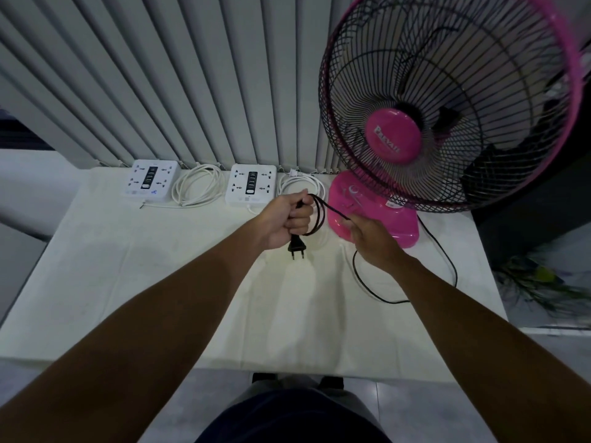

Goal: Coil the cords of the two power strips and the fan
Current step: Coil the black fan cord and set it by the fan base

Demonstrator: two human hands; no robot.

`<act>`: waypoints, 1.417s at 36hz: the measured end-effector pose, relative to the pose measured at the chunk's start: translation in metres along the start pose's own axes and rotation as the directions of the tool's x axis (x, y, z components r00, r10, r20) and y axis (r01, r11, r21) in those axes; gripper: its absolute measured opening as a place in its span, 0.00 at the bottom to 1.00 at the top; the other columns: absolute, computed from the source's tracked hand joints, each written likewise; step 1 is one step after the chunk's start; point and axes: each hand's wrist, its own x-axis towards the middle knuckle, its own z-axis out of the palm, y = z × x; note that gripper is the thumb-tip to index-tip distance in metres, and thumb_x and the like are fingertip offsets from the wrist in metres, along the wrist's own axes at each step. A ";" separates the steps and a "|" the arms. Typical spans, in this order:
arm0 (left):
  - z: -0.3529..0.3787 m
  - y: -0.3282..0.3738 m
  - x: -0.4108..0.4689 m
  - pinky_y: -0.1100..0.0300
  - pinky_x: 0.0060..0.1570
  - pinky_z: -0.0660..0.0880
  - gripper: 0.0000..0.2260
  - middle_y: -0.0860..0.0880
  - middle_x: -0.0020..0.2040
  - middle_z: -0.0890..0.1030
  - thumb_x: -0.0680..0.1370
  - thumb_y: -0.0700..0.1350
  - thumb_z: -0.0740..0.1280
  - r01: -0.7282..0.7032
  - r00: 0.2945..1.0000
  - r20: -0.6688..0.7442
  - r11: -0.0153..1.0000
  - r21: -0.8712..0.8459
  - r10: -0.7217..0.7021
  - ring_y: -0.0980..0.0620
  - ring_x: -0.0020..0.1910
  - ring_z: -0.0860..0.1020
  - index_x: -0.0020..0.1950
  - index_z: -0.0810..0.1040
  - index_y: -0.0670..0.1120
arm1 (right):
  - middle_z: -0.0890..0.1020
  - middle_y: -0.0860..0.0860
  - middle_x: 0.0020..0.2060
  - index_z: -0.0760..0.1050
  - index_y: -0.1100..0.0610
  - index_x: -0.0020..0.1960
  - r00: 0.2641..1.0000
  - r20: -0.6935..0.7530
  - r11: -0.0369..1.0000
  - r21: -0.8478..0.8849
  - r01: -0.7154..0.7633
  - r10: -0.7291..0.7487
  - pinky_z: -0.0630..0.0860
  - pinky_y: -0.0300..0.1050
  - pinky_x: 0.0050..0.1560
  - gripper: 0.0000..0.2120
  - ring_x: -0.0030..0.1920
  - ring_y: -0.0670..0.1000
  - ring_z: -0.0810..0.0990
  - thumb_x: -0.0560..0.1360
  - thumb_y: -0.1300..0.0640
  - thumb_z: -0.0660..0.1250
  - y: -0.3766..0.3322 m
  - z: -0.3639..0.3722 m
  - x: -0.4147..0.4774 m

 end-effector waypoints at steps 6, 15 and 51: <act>-0.003 0.003 0.001 0.62 0.22 0.50 0.14 0.55 0.23 0.59 0.84 0.49 0.54 0.024 0.999 0.029 0.998 -0.056 -0.022 0.55 0.23 0.49 0.41 0.71 0.48 | 0.81 0.47 0.36 0.79 0.58 0.53 0.975 -0.100 0.969 0.170 -0.180 0.199 0.74 0.42 0.36 0.12 0.39 0.51 0.81 0.82 0.60 0.57 0.007 0.014 0.000; 0.001 0.008 0.005 0.61 0.24 0.49 0.15 0.55 0.23 0.58 0.84 0.49 0.53 -0.054 0.998 0.006 0.989 -0.140 0.055 0.55 0.23 0.49 0.40 0.72 0.49 | 0.81 0.61 0.39 0.75 0.61 0.49 0.835 0.010 0.521 0.777 -0.352 0.550 0.84 0.56 0.33 0.07 0.29 0.60 0.82 0.80 0.58 0.69 -0.012 0.026 0.002; 0.006 0.020 0.005 0.60 0.22 0.47 0.17 0.54 0.23 0.56 0.82 0.47 0.53 -0.033 0.997 -0.069 0.999 0.033 0.035 0.54 0.22 0.47 0.33 0.66 0.50 | 0.74 0.59 0.60 0.67 0.58 0.62 0.989 -0.030 0.986 -0.079 -0.147 0.145 0.70 0.52 0.60 0.08 0.62 0.58 0.73 0.84 0.59 0.58 -0.044 0.024 0.024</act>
